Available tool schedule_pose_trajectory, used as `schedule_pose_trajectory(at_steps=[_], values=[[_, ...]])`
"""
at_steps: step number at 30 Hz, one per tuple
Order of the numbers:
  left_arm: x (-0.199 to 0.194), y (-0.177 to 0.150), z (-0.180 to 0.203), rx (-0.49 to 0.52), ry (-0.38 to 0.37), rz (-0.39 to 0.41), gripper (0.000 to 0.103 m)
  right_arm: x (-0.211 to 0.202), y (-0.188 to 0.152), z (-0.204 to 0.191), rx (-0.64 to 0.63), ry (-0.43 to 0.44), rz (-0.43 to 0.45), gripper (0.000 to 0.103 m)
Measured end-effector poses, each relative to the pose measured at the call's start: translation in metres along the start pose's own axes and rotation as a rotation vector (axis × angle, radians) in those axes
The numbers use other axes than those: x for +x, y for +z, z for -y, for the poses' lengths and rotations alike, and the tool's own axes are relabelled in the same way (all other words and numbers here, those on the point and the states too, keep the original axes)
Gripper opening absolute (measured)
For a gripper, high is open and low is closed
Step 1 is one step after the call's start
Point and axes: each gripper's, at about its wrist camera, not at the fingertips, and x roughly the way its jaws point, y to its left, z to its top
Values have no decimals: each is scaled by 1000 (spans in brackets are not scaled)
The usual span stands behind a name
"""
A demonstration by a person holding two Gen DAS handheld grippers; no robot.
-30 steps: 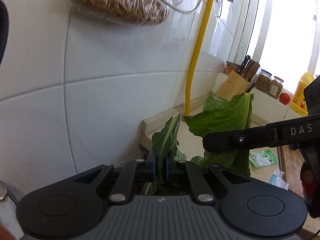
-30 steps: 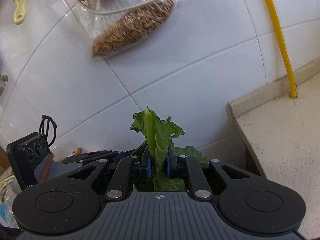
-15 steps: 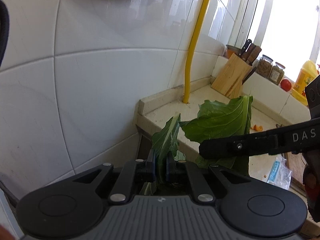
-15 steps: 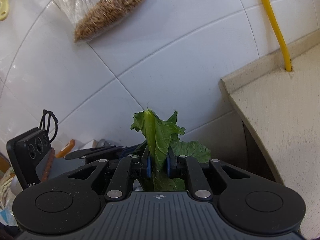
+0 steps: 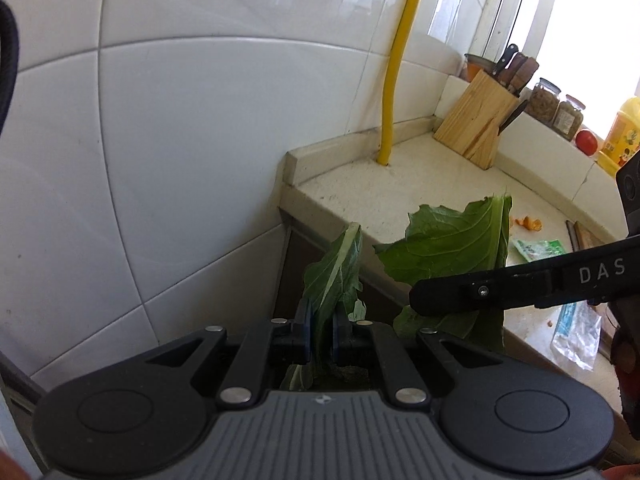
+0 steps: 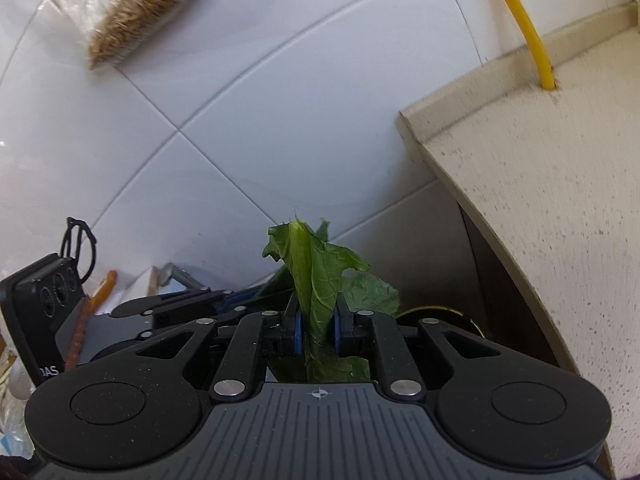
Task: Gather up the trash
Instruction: 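Carry both held green leaves past the counter edge toward the trash bin, then lower both leaves over the black trash bin and open both grippers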
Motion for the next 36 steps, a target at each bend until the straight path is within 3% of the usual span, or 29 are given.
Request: schedule_pose_trajectory(at_steps=[20, 23, 26, 32, 36], values=[[28, -15, -8, 25, 67, -112, 10, 47, -12, 34, 57, -82, -137, 19], [32, -15, -8, 30, 90, -119, 16, 57, -14, 36, 58, -84, -165, 24], [35, -16, -9, 25, 110, -132, 32, 66, -15, 40, 63, -92, -190, 31], [36, -17, -9, 27, 129, -130, 35, 79, -15, 46, 89, -109, -209, 48], [36, -17, -11, 17, 128, -129, 36, 81, -15, 47, 89, -119, -218, 51]])
